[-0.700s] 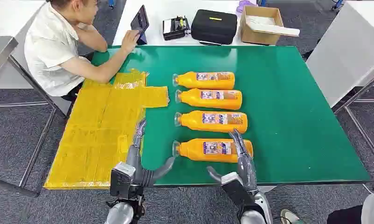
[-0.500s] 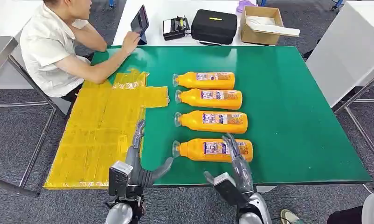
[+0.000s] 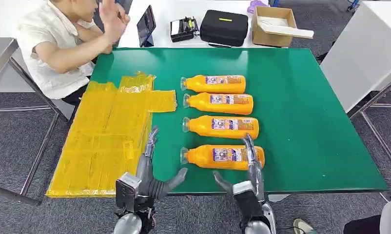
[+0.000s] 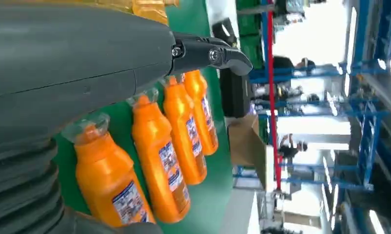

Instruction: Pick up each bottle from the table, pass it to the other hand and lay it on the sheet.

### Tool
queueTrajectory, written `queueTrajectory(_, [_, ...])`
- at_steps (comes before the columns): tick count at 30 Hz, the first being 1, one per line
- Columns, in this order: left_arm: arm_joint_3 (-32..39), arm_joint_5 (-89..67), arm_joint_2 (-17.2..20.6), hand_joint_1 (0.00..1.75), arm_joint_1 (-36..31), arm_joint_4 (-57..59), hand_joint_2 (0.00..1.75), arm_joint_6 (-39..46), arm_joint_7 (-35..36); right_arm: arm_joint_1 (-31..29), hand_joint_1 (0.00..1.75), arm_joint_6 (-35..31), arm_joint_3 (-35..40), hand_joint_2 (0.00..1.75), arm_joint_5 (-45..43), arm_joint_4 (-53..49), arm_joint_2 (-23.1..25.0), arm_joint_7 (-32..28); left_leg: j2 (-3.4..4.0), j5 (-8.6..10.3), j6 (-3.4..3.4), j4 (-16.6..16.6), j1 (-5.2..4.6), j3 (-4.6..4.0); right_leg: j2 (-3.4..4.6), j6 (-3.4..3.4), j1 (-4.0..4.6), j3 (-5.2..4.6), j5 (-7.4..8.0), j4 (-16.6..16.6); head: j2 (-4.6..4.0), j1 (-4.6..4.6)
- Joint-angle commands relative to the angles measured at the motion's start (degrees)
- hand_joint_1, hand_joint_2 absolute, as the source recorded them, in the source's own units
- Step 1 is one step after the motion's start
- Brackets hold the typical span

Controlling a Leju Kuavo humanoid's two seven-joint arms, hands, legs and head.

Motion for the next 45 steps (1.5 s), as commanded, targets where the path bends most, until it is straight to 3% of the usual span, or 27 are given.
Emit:
queueTrajectory(1, [-1.1, 1.5, 2.5, 0.0, 3.7, -2.1, 1.75, 2.8, 0.4, 2.7, 0.0, -2.9, -3.7, 1.75, 3.3, -0.7, 2.2, 2.8, 0.17, -0.13, 0.0, 0.0, 0.02, 0.25, 0.08, -0.19, 0.06, 0.24, -0.08, -0.1, 0.0, 0.0])
queueTrajectory(3, [-1.1, 1.5, 2.5, 0.0, 3.6, -1.8, 1.75, 2.8, 0.4, 2.9, 0.0, -2.9, -3.5, 1.75, 3.4, -1.0, 2.3, 2.9, 0.14, -0.12, 0.0, 0.0, 0.03, 0.23, 0.06, -0.2, 0.07, 0.24, -0.08, -0.1, 0.0, 0.02])
queueTrajectory(4, [-1.0, 1.1, 2.2, 0.0, 3.5, -1.4, 0.0, 3.6, 0.7, 2.8, 0.0, -3.1, -3.4, 1.75, 3.6, -1.3, 2.5, 4.7, 0.1, -0.08, -0.01, 0.0, 0.0, 0.17, 0.03, -0.17, 0.03, 0.17, -0.06, -0.1, 0.0, 0.02])
queueTrajectory(5, [-0.7, 1.6, 2.0, 0.0, 3.5, -1.1, 1.75, 3.7, 0.9, 2.4, 0.0, -3.6, -2.9, 1.75, 5.1, -1.3, 2.2, 5.3, 0.16, -0.14, -0.02, 0.0, 0.03, 0.25, 0.06, -0.24, 0.08, 0.25, -0.08, -0.1, 0.0, 0.0])
queueTrajectory(10, [-0.4, 2.6, 1.0, 0.0, -0.6, 2.8, 1.75, 2.0, 0.5, -4.6, 0.0, -9.6, -0.1, 1.75, 21.1, 2.0, -1.5, 6.7, 0.2, -0.04, 0.0, 0.0, -0.01, 0.11, 0.14, -0.15, 0.03, 0.09, 0.03, -0.1, 0.0, 0.0])
queueTrajectory(13, [-0.3, 3.0, 0.9, 0.0, -0.9, 3.2, 1.75, 1.2, 0.7, -5.5, 0.0, -8.7, -1.1, 1.75, 23.9, 3.0, -3.0, 8.5, 0.11, 0.01, 0.01, 0.0, -0.01, 0.11, 0.04, -0.1, 0.02, 0.11, 0.04, -0.1, 0.0, 0.0])
queueTrajectory(15, [-0.4, 1.4, 0.9, 0.0, -1.2, 4.4, 1.75, 2.6, 2.3, -6.1, 0.0, -6.9, -2.2, 1.75, 31.2, 5.6, -5.9, 14.1, 0.06, 0.0, 0.02, -0.1, 0.02, 0.22, -0.02, -0.15, 0.06, 0.25, 0.02, -0.1, 0.0, 0.02])
queueTrajectory(17, [-0.2, 0.6, 0.6, 0.0, -1.4, 5.2, 1.75, 3.1, 2.7, -6.1, 0.0, -6.9, -3.2, 1.75, 33.2, 6.5, -7.1, 15.1, 0.06, -0.02, 0.03, -0.1, 0.01, 0.32, -0.03, -0.17, 0.06, 0.36, 0.01, -0.2, 0.0, 0.02])
queueTrajectory(18, [0.1, -0.2, 0.2, 0.0, -2.0, 6.1, 1.75, 3.5, 3.8, -6.4, 0.0, -7.4, -3.5, 1.75, 39.6, 8.3, -8.7, 17.4, 0.05, 0.0, 0.02, -0.1, -0.01, 0.24, -0.01, -0.12, 0.03, 0.27, 0.02, -0.1, 0.0, 0.02])
queueTrajectory(28, [0.5, -0.3, -0.2, 0.0, -2.4, 6.6, 1.75, 2.9, 4.6, -7.3, 0.0, -6.9, -3.7, 1.75, 42.4, 9.6, -9.2, 18.6, 0.06, -0.02, 0.0, 0.0, -0.02, 0.15, 0.0, -0.13, 0.04, 0.18, 0.01, -0.1, 0.0, 0.02])
queueTrajectory(34, [1.6, 2.2, -1.3, 0.0, -3.9, 9.1, 1.75, 0.7, 7.7, -15.1, 0.0, 1.5, -1.9, 1.75, 44.6, 18.1, -13.1, 20.4, 0.3, -0.06, 0.05, 0.0, -0.01, 0.28, 0.2, -0.17, 0.08, 0.28, 0.07, -0.1, 0.0, 0.0])
queueTrajectory(45, [0.0, 7.1, -1.0, 0.0, -4.4, 9.4, 1.75, -4.1, 10.9, -18.6, 0.0, 11.9, 3.1, 1.75, 42.4, 19.8, -18.6, 21.2, 0.09, 0.02, 0.06, 0.0, -0.1, 0.12, 0.03, -0.05, -0.02, 0.16, 0.07, -0.1, 0.0, 0.02])
